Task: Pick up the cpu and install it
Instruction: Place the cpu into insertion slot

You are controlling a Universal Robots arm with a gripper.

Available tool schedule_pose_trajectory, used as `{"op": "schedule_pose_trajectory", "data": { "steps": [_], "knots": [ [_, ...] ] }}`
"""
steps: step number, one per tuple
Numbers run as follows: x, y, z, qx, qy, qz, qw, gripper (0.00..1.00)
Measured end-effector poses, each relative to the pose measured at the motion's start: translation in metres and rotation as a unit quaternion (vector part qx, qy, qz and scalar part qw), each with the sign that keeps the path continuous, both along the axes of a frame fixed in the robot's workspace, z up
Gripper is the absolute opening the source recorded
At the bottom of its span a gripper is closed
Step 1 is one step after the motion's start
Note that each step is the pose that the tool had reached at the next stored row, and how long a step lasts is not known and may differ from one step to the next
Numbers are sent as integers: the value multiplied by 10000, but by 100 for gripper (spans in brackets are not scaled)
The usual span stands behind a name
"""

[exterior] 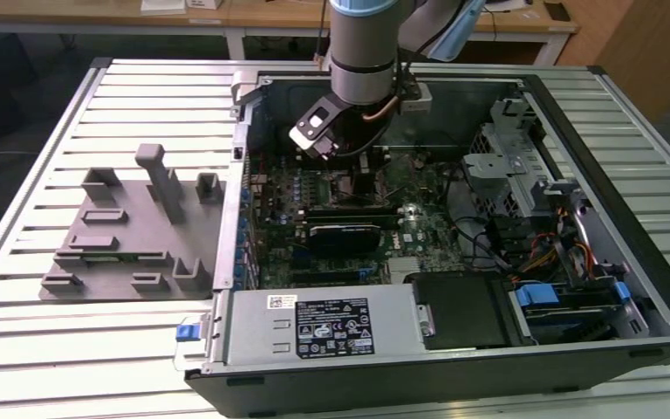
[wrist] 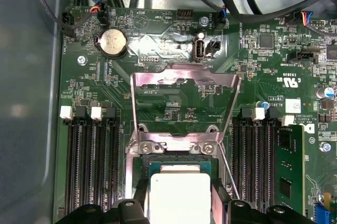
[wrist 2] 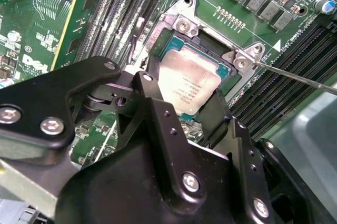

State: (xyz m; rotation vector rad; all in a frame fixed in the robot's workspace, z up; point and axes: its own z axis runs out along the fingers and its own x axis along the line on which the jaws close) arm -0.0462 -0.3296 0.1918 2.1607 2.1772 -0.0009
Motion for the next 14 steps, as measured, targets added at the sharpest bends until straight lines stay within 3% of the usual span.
{"op": "schedule_pose_trajectory", "data": {
  "steps": [14],
  "knots": [
    [8, 23, -17, 16, -10, 20, 10000, 55]
  ]
}}
